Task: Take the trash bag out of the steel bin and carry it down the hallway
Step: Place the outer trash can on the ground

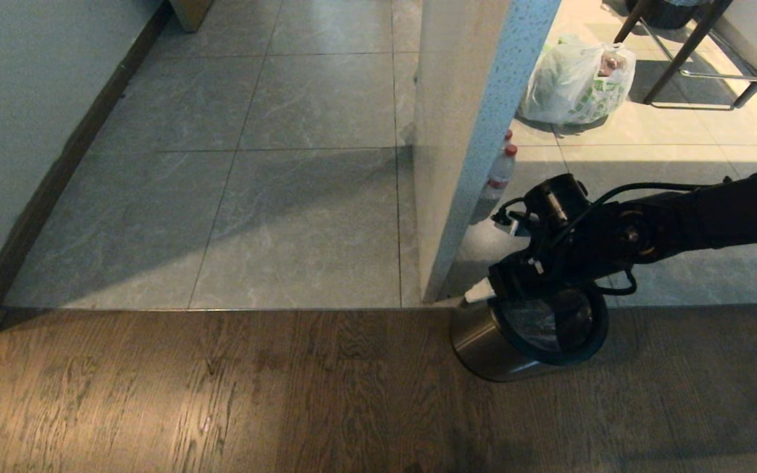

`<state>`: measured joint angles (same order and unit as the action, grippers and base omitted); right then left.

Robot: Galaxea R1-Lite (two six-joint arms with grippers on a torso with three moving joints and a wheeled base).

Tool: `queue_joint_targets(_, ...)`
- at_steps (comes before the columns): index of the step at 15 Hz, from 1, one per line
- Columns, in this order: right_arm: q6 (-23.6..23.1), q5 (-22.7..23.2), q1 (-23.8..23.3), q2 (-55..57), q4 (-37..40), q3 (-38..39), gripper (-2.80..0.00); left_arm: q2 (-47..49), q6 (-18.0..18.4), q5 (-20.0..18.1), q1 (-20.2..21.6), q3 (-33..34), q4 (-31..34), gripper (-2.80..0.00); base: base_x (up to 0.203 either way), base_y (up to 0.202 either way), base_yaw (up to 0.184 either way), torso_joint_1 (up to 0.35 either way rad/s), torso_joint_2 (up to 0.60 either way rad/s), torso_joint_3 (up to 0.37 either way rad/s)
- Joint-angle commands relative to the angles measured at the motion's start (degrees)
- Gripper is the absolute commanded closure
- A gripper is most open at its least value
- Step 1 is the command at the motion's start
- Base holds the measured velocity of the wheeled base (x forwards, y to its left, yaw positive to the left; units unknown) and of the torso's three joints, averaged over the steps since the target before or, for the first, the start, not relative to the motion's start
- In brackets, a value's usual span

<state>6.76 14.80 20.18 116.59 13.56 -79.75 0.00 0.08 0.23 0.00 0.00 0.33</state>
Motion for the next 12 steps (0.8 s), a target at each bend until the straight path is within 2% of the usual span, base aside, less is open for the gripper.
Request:
queue_joint_targets(1,-1.4,-0.4,0.0,0.2,-0.2,2.7,-2.8,-0.1,0.0,0.0,0.0,0.0,0.0,0.0,0.0,0.0,0.0,0.0,0.0,0.0)
queue_joint_targets(4,-3.3,-3.9,-0.1,0.9,-0.4,3.3,-2.8,-0.1,0.0,0.0,0.0,0.0,0.0,0.0,0.0,0.0,0.0,0.0,0.0,0.0)
queue_joint_targets(8,-5.2,-4.5,-0.6,1.4,-1.2,4.7,-2.8,0.0,0.0,0.0,0.0,0.0,0.0,0.0,0.0,0.0,0.0,0.0,0.0,0.0)
queue_joint_targets(12,-5.3,-7.0,-0.6,6.3,-8.2,4.3,-2.8,-0.1,0.0,0.0,0.0,0.0,0.0,0.0,0.0,0.0,0.0,0.0,0.0,0.0)
